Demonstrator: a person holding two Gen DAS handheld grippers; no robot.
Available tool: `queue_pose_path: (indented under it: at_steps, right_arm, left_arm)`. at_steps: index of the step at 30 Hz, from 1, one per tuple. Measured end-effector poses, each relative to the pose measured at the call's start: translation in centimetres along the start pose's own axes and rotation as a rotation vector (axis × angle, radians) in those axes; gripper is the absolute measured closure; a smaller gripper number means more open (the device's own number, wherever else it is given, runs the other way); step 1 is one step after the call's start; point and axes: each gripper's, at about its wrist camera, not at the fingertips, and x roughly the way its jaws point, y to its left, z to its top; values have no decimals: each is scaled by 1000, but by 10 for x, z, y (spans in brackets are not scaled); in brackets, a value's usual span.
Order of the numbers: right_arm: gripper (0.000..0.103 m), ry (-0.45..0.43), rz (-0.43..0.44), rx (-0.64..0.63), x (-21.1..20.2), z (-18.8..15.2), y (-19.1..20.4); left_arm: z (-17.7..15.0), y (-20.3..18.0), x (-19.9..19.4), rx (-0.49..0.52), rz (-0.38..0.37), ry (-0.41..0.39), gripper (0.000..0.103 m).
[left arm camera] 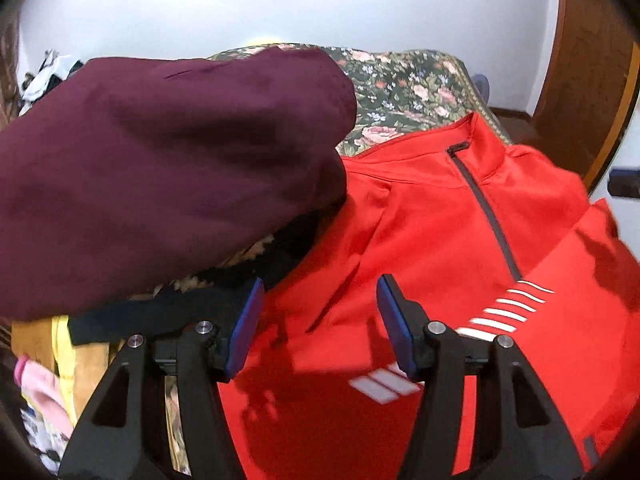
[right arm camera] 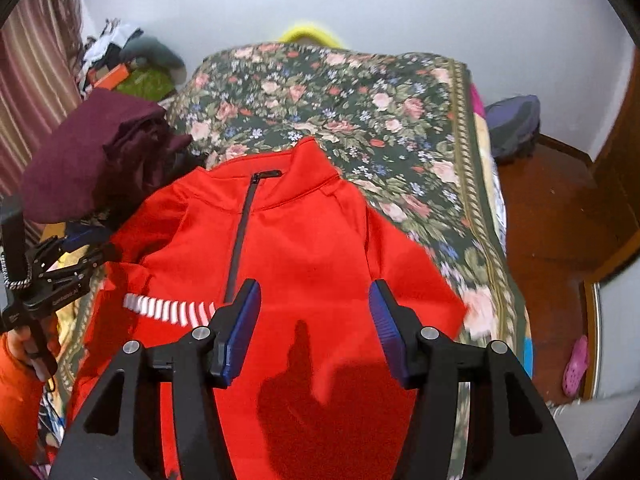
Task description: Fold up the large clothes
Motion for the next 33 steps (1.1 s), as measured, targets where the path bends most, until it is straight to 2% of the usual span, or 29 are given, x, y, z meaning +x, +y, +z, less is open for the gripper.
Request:
queue_pose_path:
  at_steps: [5, 8, 12, 15, 16, 17, 18, 20, 22, 24, 29, 33]
  right_arm:
    - [51, 34, 16, -24, 32, 26, -15]
    - [51, 73, 8, 4, 58, 39, -26]
    - [51, 143, 43, 30, 90, 47, -30]
    - [51, 180, 88, 54, 106, 46, -28]
    - [51, 180, 95, 54, 108, 44, -26]
    - [56, 168, 92, 42, 107, 43, -21]
    - [62, 161, 94, 29, 105, 42, -18]
    - [96, 159, 112, 27, 101, 38, -12]
    - [96, 131, 138, 29, 91, 36, -8]
    - [98, 88, 129, 10, 75, 34, -2]
    - [98, -26, 175, -5, 9, 20, 16]
    - [98, -74, 186, -53, -29, -8, 39]
  left_arm:
    - [8, -1, 20, 19, -5, -9, 45]
    - [8, -6, 29, 41, -48, -3, 48]
    - [7, -14, 41, 65, -2, -12, 49]
    - [9, -11, 53, 25, -12, 23, 71]
    - [10, -10, 56, 16, -9, 33, 85]
    - [12, -9, 59, 1, -22, 44, 94]
    - [12, -8, 60, -16, -40, 48, 97]
    - [14, -6, 58, -45, -73, 51, 100]
    - [13, -4, 49, -72, -120, 48, 101]
    - [12, -2, 35, -88, -170, 39, 101]
    - [3, 5, -17, -92, -243, -12, 101]
    - [-14, 11, -52, -91, -269, -30, 101]
